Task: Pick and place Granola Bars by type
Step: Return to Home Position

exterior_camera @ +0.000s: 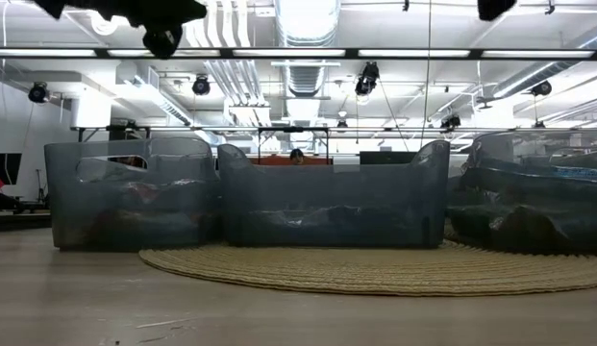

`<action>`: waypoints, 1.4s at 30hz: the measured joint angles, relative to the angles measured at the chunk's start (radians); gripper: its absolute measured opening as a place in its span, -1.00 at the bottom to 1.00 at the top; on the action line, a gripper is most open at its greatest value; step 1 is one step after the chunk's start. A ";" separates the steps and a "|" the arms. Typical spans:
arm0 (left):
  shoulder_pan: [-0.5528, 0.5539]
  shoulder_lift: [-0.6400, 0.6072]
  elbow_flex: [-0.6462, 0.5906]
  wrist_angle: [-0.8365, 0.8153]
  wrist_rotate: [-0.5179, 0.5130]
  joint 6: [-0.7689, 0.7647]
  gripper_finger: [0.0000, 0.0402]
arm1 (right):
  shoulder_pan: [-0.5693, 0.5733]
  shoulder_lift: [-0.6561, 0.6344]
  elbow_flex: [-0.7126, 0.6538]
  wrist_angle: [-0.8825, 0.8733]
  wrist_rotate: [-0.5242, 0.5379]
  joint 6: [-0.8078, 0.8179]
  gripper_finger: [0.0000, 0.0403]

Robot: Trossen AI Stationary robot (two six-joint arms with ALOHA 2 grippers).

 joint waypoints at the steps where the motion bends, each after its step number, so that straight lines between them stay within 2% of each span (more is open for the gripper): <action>1: 0.002 -0.008 -0.029 0.047 0.000 -0.010 -1.00 | 0.000 -0.031 -0.033 0.032 0.000 0.010 -0.96; 4: 0.011 -0.038 -0.116 0.155 -0.007 -0.016 -1.00 | 0.000 -0.130 -0.120 0.057 0.000 0.042 -0.96; 7: 0.022 -0.074 -0.188 0.184 -0.015 -0.015 -1.00 | 0.000 -0.224 -0.183 0.057 0.007 0.046 -0.96; 11: 0.037 -0.119 -0.275 0.235 -0.019 0.003 -1.00 | 0.000 -0.351 -0.250 0.064 0.095 0.045 -0.96; 15: 0.041 -0.157 -0.354 0.317 -0.019 0.002 -1.00 | 0.000 -0.459 -0.310 0.059 0.105 0.029 -0.96; 20: 0.043 -0.178 -0.429 0.435 -0.019 -0.030 -1.00 | 0.000 -0.447 -0.362 0.103 0.111 0.034 -0.96; 24: 0.045 -0.186 -0.468 0.460 -0.018 -0.040 -1.00 | -0.001 -0.440 -0.409 0.180 0.129 0.031 -0.96; 32: 0.045 -0.192 -0.552 0.570 -0.012 -0.038 -1.00 | -0.001 -0.445 -0.566 0.422 0.132 0.041 -0.96; 37: 0.045 -0.193 -0.598 0.624 0.043 -0.023 -1.00 | 0.000 -0.446 -0.578 0.421 0.124 0.060 -0.96; 42: 0.045 -0.192 -0.641 0.618 0.046 -0.040 -1.00 | 0.000 -0.446 -0.578 0.417 0.124 0.061 -0.96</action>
